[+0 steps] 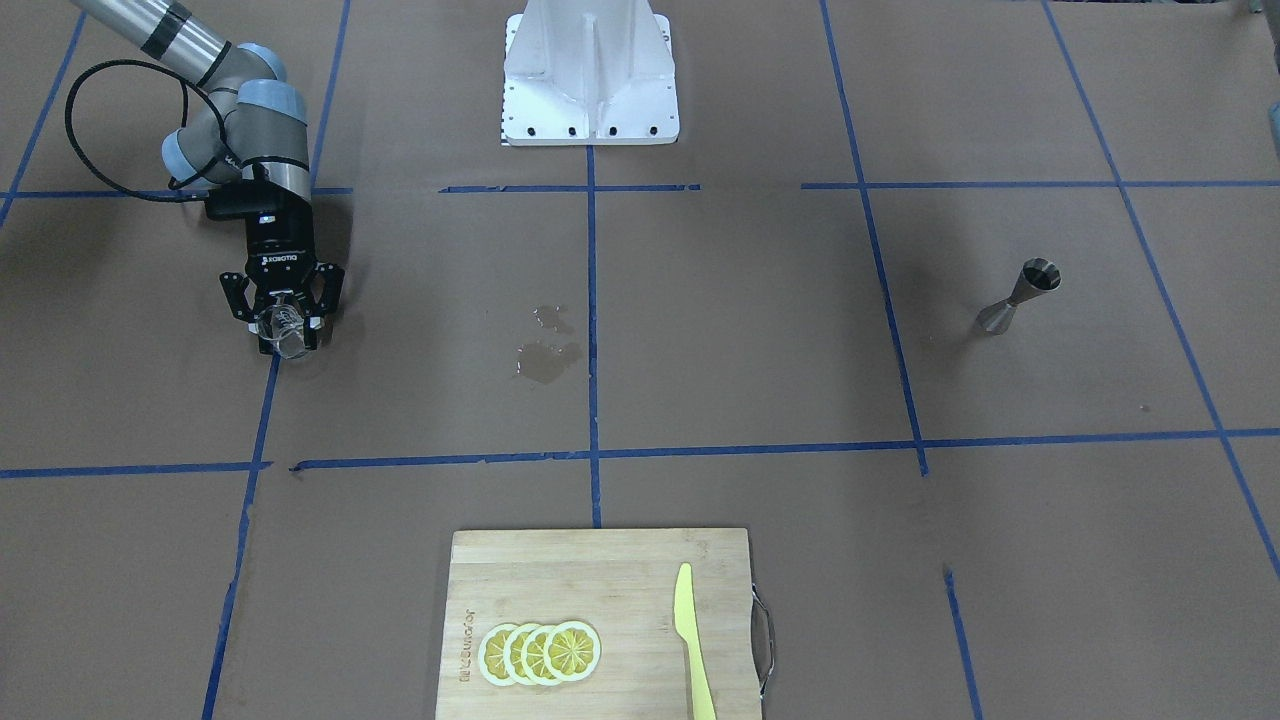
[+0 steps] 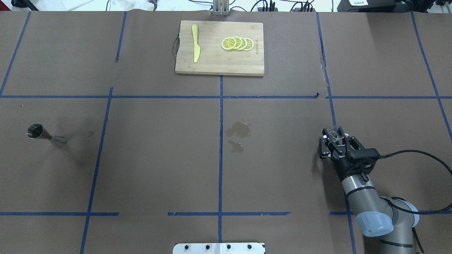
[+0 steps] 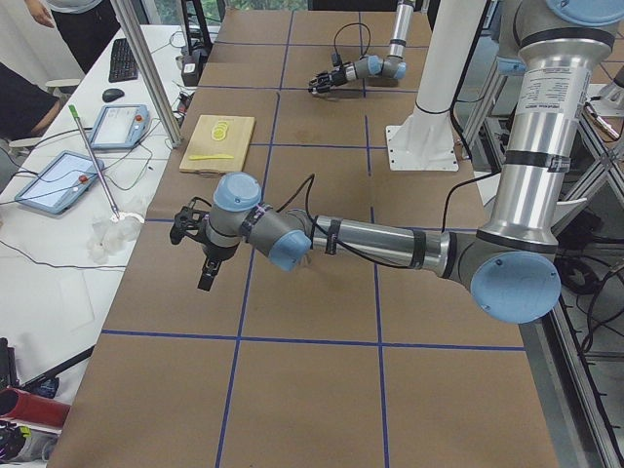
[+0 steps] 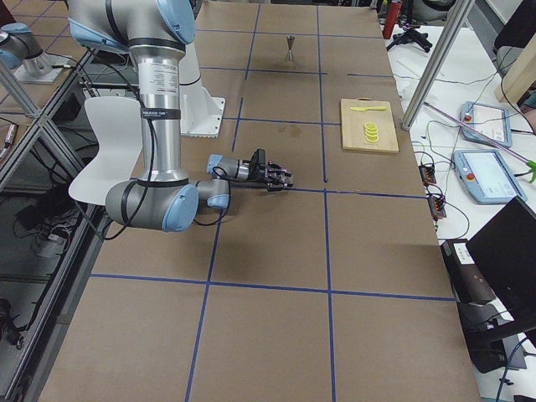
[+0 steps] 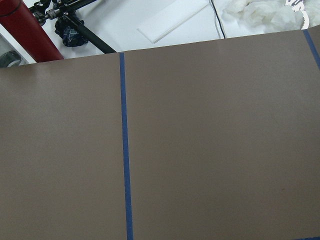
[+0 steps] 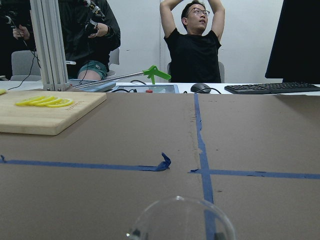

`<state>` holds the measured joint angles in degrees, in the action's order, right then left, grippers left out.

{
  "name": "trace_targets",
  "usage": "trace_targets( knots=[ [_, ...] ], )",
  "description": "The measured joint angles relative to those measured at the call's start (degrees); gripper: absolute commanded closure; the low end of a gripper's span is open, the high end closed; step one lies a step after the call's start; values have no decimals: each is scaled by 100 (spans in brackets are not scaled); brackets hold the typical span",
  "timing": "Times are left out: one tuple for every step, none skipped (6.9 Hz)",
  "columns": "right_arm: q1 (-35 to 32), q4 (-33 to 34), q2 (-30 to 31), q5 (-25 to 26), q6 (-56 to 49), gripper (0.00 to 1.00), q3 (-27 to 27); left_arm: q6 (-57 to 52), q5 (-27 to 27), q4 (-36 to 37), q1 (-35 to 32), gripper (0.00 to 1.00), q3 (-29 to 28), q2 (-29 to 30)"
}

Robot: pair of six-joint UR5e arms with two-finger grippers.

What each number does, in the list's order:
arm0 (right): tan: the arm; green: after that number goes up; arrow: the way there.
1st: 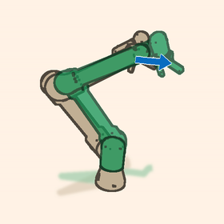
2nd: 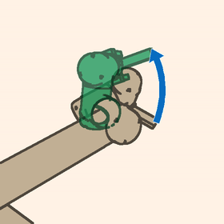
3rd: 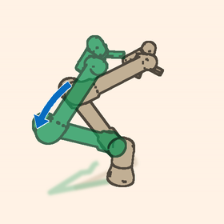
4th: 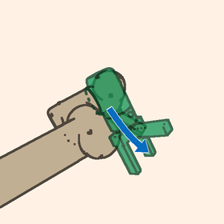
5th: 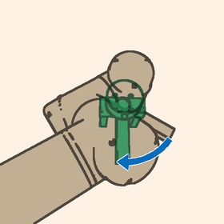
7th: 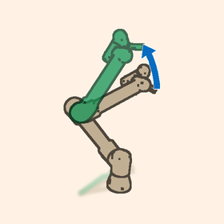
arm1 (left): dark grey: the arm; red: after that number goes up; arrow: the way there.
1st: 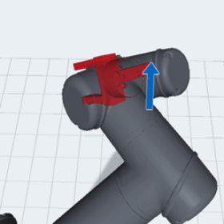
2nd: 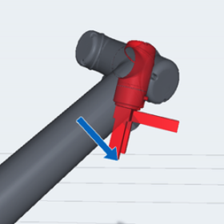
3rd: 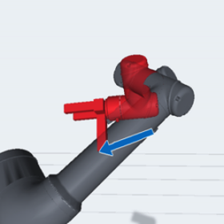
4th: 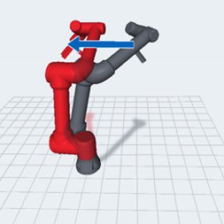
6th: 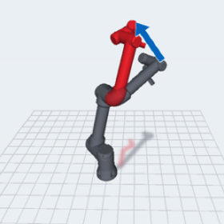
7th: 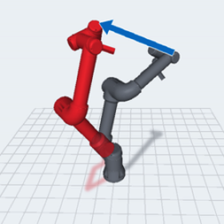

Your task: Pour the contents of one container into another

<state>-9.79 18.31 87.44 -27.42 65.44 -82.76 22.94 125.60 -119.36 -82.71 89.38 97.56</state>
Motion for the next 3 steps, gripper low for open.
trace_targets(
  knots=[
    [1,-11,1,0,-3,33,-2,0,0,0,0,0,0,0],
    [3,-17,1,0,-4,22,-3,0,0,0,0,0,3,0],
    [3,-19,1,0,-5,0,-3,-2,0,0,0,0,6,0]
  ],
)
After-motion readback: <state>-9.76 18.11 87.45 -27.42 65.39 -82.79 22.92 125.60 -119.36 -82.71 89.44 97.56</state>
